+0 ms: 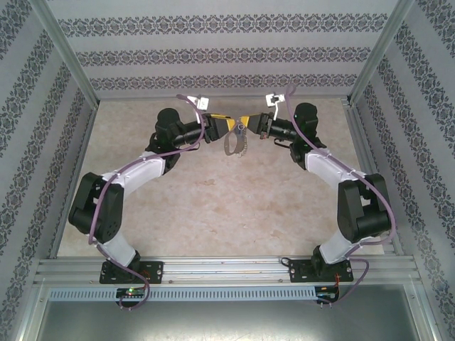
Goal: Put the keys on the keyring
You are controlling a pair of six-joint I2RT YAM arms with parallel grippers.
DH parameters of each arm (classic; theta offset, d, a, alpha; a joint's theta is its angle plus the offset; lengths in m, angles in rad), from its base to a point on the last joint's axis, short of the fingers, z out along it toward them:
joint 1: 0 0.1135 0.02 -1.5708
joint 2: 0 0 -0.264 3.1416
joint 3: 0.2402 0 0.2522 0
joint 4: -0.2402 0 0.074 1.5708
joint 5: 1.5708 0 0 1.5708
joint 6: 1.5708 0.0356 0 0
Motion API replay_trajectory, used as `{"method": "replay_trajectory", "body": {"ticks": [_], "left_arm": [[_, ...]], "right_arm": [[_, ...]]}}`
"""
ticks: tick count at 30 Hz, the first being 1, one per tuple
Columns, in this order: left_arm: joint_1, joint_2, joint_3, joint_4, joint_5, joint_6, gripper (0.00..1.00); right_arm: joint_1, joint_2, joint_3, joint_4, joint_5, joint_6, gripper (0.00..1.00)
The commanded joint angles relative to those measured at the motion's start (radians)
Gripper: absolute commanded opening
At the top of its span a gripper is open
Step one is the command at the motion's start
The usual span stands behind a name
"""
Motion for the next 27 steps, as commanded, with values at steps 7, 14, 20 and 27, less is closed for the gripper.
{"method": "replay_trajectory", "body": {"ticks": [7,14,20,27], "left_arm": [[0.040,-0.017,0.086,-0.208,0.130,0.121,0.48],[0.040,0.015,0.090,-0.205,0.185,0.109,0.36],[0.036,0.040,0.089,-0.175,0.194,0.080,0.36],[0.020,0.076,0.093,-0.105,0.213,0.024,0.37]], "right_arm": [[-0.004,0.081,0.271,-0.645,-0.267,-0.450,0.00],[0.001,0.097,0.284,-0.624,-0.275,-0.426,0.00],[0.007,0.094,0.250,-0.553,-0.275,-0.381,0.00],[0.014,0.089,0.237,-0.515,-0.275,-0.359,0.00]]}}
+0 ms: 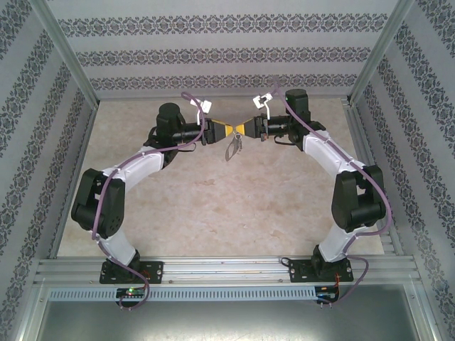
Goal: Put the keys on the keyring
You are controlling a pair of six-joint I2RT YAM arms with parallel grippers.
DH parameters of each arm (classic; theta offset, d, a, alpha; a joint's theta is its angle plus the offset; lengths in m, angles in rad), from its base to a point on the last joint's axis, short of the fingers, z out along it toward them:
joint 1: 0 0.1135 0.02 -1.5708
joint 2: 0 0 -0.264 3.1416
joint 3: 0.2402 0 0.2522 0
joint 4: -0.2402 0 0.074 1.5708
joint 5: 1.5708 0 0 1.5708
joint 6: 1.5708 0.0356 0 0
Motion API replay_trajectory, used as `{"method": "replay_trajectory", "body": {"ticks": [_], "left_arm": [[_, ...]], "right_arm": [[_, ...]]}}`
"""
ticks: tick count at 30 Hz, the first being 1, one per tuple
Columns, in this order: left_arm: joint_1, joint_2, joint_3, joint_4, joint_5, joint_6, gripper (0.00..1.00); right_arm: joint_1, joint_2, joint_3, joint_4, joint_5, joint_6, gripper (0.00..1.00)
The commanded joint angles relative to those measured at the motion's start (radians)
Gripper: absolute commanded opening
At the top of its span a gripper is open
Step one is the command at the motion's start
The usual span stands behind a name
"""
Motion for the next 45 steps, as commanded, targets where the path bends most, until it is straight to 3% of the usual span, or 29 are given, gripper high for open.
{"method": "replay_trajectory", "body": {"ticks": [1,9,20,24,25,27,29,31,35,40,45], "left_arm": [[-0.015,0.019,0.035,0.088,0.039,-0.046,0.37],[-0.033,0.049,0.039,0.160,0.069,-0.096,0.32],[-0.042,0.058,0.025,0.229,0.061,-0.125,0.00],[-0.042,0.062,0.023,0.253,0.058,-0.137,0.00],[-0.042,0.061,0.021,0.259,0.054,-0.138,0.00],[-0.042,0.059,0.016,0.265,0.043,-0.138,0.00],[-0.042,0.050,0.008,0.265,0.024,-0.133,0.00],[-0.042,0.038,-0.001,0.264,0.004,-0.125,0.00],[-0.042,0.017,-0.016,0.263,-0.022,-0.110,0.00],[-0.042,0.002,-0.033,0.280,-0.050,-0.109,0.00],[-0.042,-0.012,-0.055,0.317,-0.087,-0.110,0.00]], "right_arm": [[0.013,-0.007,-0.008,0.056,-0.039,0.013,0.00],[0.015,-0.003,-0.012,0.097,-0.034,0.042,0.00],[0.016,0.007,-0.023,0.129,-0.033,0.062,0.00],[0.017,0.007,-0.023,0.131,-0.031,0.066,0.00],[0.015,0.004,-0.026,0.136,-0.022,0.070,0.02],[0.003,-0.016,-0.053,0.198,0.008,0.121,0.23],[-0.024,-0.051,-0.121,0.375,0.034,0.248,0.36],[-0.054,-0.091,-0.186,0.522,0.069,0.350,0.39],[-0.081,-0.178,-0.308,0.632,0.156,0.416,0.43],[-0.056,-0.288,-0.459,0.654,0.267,0.376,0.47],[0.020,-0.389,-0.607,0.631,0.499,0.265,0.48]]}}
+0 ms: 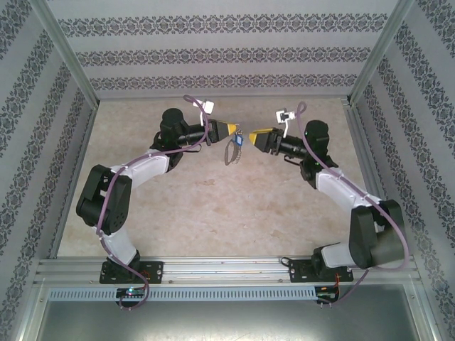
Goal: Put the keys on the keyring
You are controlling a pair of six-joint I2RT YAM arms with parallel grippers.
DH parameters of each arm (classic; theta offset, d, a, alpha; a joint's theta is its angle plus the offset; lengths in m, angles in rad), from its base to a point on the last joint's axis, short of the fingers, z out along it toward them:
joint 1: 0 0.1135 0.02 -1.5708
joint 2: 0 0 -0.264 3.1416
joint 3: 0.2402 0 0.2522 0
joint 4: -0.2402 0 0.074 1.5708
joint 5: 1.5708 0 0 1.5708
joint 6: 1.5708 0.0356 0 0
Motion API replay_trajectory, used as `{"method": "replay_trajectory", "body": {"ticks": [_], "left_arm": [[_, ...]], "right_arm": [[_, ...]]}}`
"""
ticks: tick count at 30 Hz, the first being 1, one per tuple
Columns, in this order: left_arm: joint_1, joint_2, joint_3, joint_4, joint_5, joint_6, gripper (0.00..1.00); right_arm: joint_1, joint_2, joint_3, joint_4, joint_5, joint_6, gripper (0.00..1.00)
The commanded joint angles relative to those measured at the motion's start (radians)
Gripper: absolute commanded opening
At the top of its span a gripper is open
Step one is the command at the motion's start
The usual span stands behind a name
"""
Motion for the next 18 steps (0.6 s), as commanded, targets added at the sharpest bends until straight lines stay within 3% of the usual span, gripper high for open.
{"method": "replay_trajectory", "body": {"ticks": [1,6,18], "left_arm": [[-0.010,-0.053,-0.017,0.111,-0.038,0.016,0.00],[-0.010,-0.062,-0.031,0.125,-0.052,0.007,0.00],[-0.016,-0.071,-0.025,0.109,-0.059,0.005,0.00]], "right_arm": [[0.048,-0.051,-0.078,0.040,0.202,-0.085,0.48],[0.102,-0.058,-0.114,0.075,0.301,-0.106,0.49],[0.150,0.038,0.008,0.064,0.317,-0.142,0.49]]}}
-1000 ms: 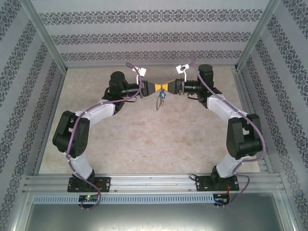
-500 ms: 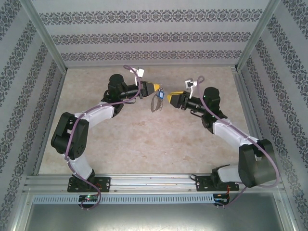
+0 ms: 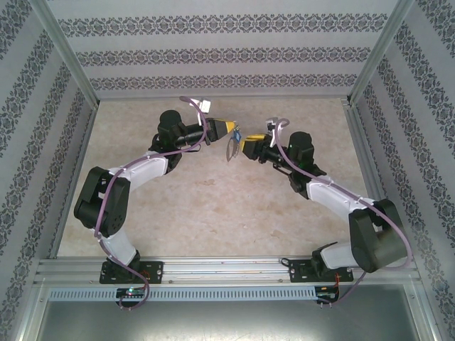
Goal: Put the keys on the keyring
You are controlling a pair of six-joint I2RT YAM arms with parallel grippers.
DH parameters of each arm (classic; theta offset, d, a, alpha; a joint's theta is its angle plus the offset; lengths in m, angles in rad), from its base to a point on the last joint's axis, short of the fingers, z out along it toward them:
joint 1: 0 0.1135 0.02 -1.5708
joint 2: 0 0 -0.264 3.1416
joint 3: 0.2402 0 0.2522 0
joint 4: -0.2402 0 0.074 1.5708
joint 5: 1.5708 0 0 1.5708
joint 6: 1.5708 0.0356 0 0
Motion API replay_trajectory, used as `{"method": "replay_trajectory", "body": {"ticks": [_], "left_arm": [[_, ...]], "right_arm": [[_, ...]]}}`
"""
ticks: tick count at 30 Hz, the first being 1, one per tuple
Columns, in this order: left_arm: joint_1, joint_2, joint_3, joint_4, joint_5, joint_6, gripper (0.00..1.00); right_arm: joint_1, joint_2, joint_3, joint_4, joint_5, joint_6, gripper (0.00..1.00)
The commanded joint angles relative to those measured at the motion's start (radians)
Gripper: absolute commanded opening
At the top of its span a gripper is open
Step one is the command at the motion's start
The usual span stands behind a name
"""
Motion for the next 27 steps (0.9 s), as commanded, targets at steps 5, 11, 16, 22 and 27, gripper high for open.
{"method": "replay_trajectory", "body": {"ticks": [5,11,16,22,27], "left_arm": [[-0.017,-0.051,0.007,0.051,-0.004,0.007,0.00],[-0.018,-0.053,0.011,0.039,-0.015,0.016,0.00],[-0.019,-0.057,0.009,0.038,-0.025,0.025,0.00],[-0.018,-0.056,0.008,0.054,-0.021,0.022,0.00],[-0.020,-0.054,-0.001,0.067,-0.017,0.020,0.00]], "right_arm": [[0.032,0.061,0.094,0.033,0.006,-0.032,0.49],[0.042,0.094,0.105,0.033,-0.035,-0.036,0.24],[0.047,0.085,0.078,0.022,-0.044,-0.048,0.02],[0.047,0.101,0.091,0.019,-0.077,-0.040,0.00],[0.060,0.132,0.150,0.031,-0.158,-0.012,0.00]]}}
